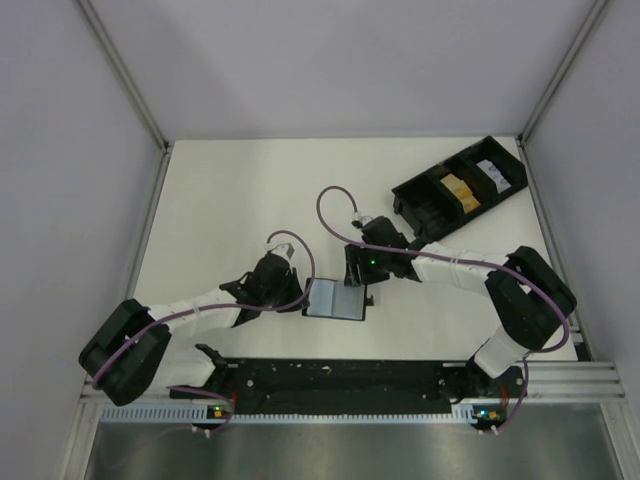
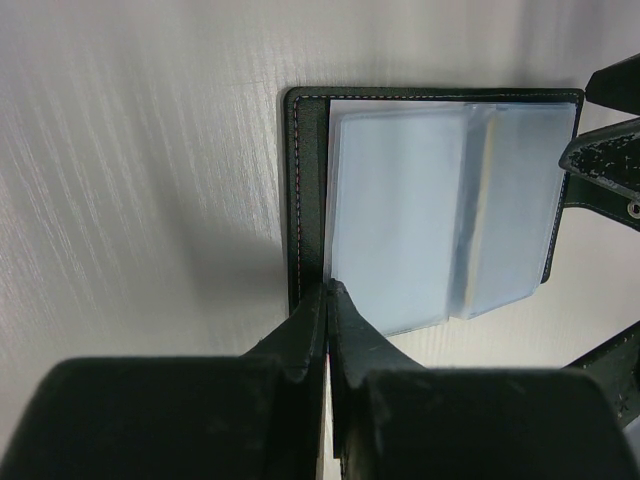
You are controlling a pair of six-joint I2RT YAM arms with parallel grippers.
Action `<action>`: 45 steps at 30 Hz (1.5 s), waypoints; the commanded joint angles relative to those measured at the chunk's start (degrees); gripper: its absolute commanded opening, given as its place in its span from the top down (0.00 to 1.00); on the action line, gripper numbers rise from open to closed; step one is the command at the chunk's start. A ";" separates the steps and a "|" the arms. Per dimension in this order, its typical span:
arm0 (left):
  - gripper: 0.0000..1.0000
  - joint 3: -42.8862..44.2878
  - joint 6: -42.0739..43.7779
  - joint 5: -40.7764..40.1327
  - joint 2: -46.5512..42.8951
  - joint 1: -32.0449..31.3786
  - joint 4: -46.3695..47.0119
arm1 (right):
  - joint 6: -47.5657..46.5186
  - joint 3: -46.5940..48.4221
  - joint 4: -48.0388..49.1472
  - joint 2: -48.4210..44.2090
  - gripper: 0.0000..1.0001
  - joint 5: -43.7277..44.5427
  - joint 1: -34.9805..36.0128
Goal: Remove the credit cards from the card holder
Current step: Remove the credit card from the card holder.
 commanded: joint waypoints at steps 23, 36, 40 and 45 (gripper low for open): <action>1.00 -0.78 -0.07 -0.87 0.77 -0.79 -1.35 | -1.43 2.93 0.74 1.64 0.49 -3.30 1.13; 1.00 -0.78 -0.24 -0.95 0.59 -0.97 -1.17 | -1.08 3.20 0.66 1.90 0.54 -5.86 1.49; 1.00 -0.87 -0.33 -1.04 0.59 -1.05 -1.17 | -1.08 3.20 0.31 1.47 0.54 -4.46 1.49; 1.00 -1.05 -0.33 -1.13 0.41 -1.05 -1.26 | -2.04 3.55 -1.28 -0.82 0.53 0.56 1.49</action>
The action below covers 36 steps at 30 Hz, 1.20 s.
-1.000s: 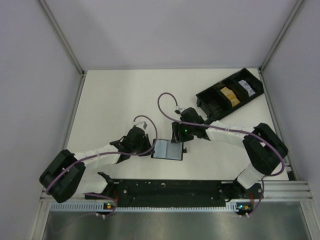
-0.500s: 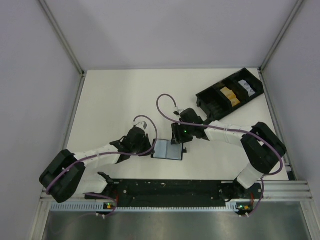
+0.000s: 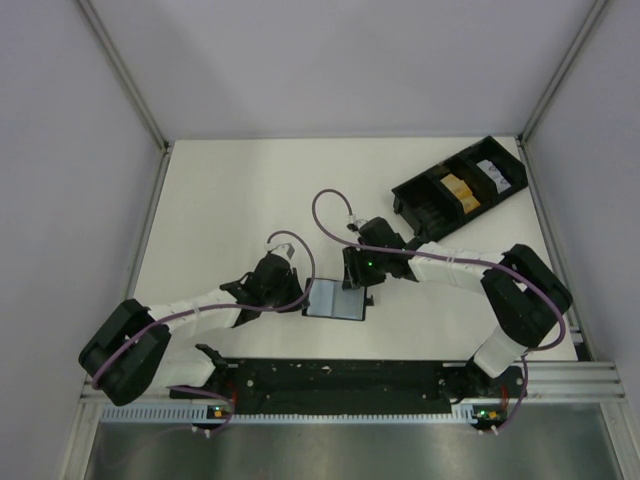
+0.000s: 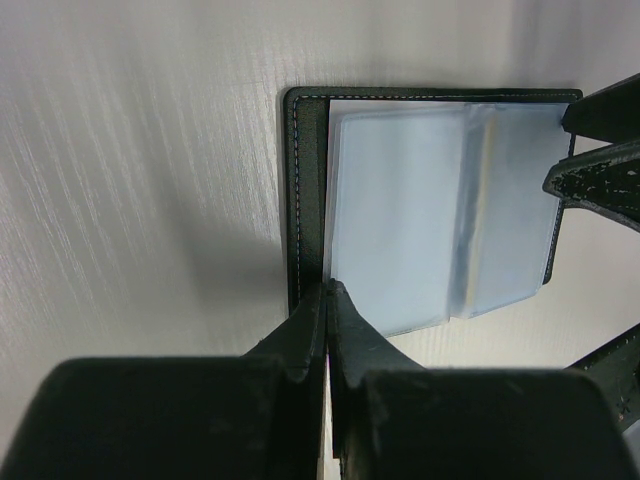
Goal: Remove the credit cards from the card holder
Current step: Remove the credit card from the card holder.
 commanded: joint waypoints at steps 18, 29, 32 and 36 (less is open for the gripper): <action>1.00 -0.87 -0.24 -0.65 0.33 -0.88 -1.20 | -1.45 2.76 -0.97 -0.24 0.54 1.69 0.94; 1.00 -0.70 -0.24 -0.65 0.59 -0.97 -1.11 | -1.28 1.97 -1.15 0.37 0.54 2.83 1.73; 1.00 -0.69 -0.24 -0.65 0.59 -0.97 -1.20 | -0.93 1.80 -1.32 -0.15 0.54 4.31 1.73; 1.00 -0.69 -0.33 -0.65 0.59 -1.14 -1.20 | -0.93 1.62 -1.94 -1.47 0.53 7.13 1.73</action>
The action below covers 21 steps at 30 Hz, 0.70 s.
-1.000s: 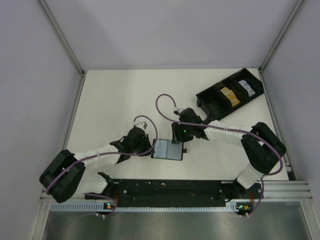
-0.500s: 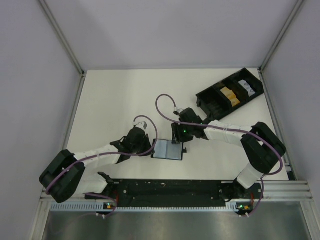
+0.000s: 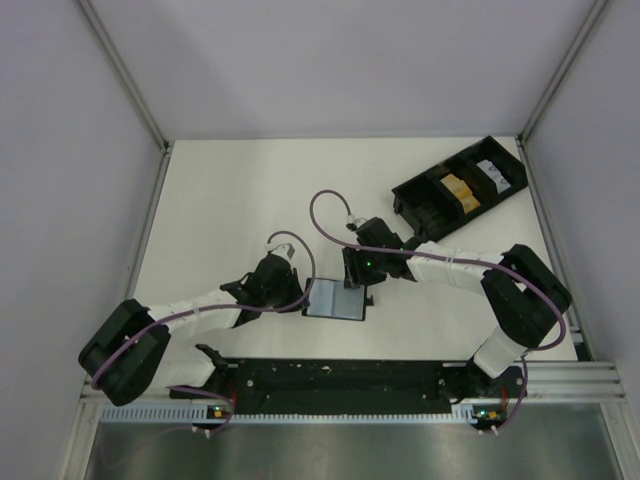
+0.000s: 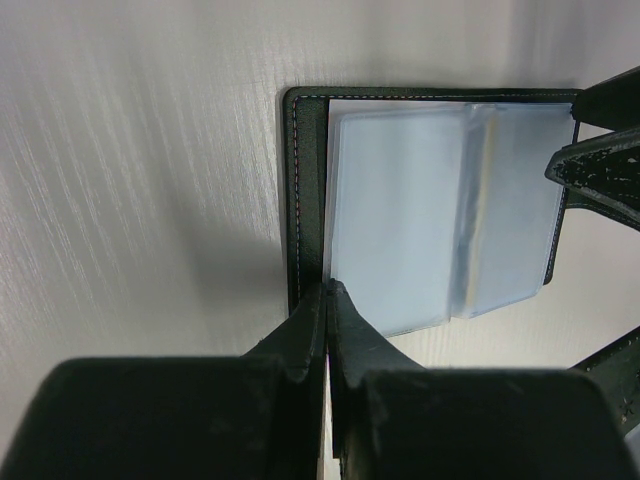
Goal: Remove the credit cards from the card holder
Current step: Remove the credit card from the card holder.
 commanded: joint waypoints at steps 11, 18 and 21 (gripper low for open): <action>1.00 -0.87 -0.33 -0.14 0.70 -0.77 -1.00 | 0.30 0.64 0.58 -0.51 0.54 0.19 0.86; 1.00 -0.96 -0.42 -0.14 0.61 -0.77 -0.91 | 0.48 0.37 0.84 -0.16 0.54 -0.08 0.86; 1.00 -0.96 -0.42 -0.14 0.52 -0.86 -0.91 | 0.56 0.29 0.75 -0.16 0.54 -0.07 0.86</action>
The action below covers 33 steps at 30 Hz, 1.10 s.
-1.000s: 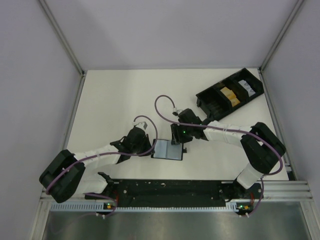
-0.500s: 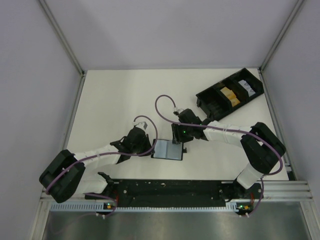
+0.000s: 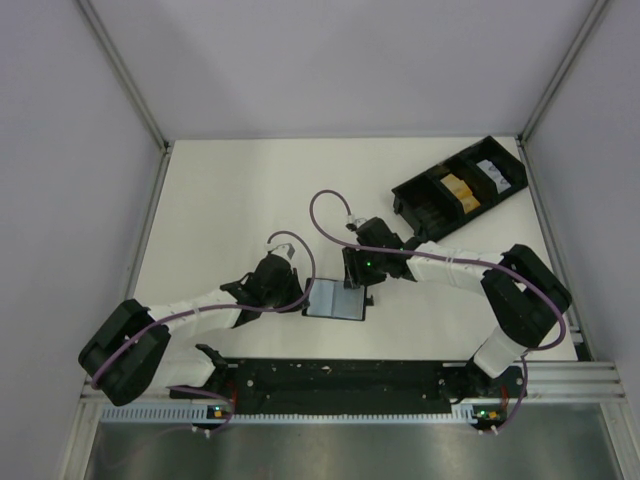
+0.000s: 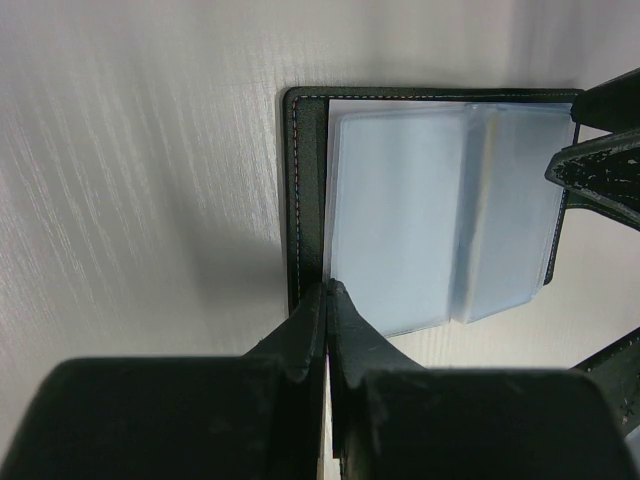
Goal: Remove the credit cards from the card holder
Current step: Remove the credit card from the card holder.
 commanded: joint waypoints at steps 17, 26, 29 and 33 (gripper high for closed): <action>1.00 -1.05 -1.01 0.36 0.88 -1.56 -0.56 | 3.90 1.60 4.44 2.83 0.55 -7.08 3.23; 1.00 -1.40 -1.80 0.63 -0.26 -1.92 -0.65 | 5.92 7.22 6.38 6.43 0.55 -11.39 4.55; 0.99 -2.18 -2.68 0.01 -2.63 -2.00 -0.56 | 6.28 9.07 6.47 7.75 0.55 -12.09 5.16; 0.96 -4.12 -4.08 -2.45 -8.86 -2.09 -0.99 | 6.72 11.00 6.20 8.89 0.55 -12.18 5.87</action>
